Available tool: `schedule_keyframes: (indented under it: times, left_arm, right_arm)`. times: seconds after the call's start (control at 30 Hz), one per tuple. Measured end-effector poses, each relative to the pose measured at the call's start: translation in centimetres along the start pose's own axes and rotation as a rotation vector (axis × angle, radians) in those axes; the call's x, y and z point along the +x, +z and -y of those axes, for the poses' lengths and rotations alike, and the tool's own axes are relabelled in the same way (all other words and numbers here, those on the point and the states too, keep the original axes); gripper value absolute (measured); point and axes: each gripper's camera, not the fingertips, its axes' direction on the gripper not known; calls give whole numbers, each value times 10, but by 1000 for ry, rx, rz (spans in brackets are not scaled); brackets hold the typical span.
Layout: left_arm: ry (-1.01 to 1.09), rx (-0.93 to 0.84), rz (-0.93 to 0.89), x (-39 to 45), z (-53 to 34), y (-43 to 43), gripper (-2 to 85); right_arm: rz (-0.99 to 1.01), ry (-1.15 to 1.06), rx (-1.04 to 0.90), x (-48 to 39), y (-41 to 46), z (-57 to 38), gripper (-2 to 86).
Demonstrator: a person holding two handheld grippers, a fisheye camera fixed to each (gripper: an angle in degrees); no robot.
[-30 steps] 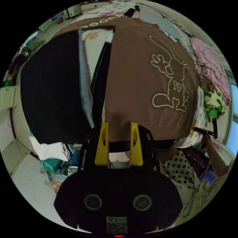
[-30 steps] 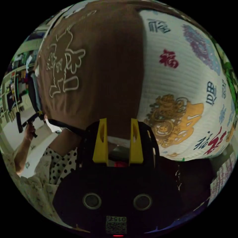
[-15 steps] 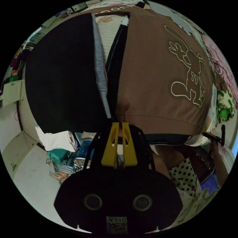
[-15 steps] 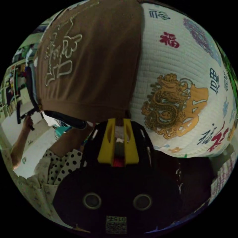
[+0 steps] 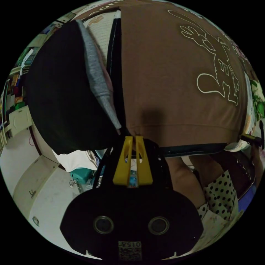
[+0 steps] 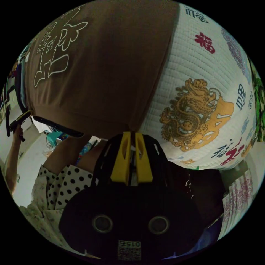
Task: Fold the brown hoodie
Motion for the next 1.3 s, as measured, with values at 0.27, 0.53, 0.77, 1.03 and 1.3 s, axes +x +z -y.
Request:
schedule_keyframes:
  times: [0.27,0.53,0.77,1.03,1.3]
  left_arm:
    - [0,15,45,40,18,-15,13]
    - [51,-198,82,72,68,-34,11]
    - [20,-261,59,79,85,-50,8]
    - [-18,-294,45,80,92,-67,6]
    - [-63,-334,35,74,93,-83,5]
  right_arm:
    - [-77,55,-5,13,32,1,47]
    - [-239,5,3,10,58,-7,42]
    - [-305,71,-24,15,71,-7,36]
    - [-312,82,-32,28,75,-12,30]
    - [-294,56,-40,38,67,-19,28]
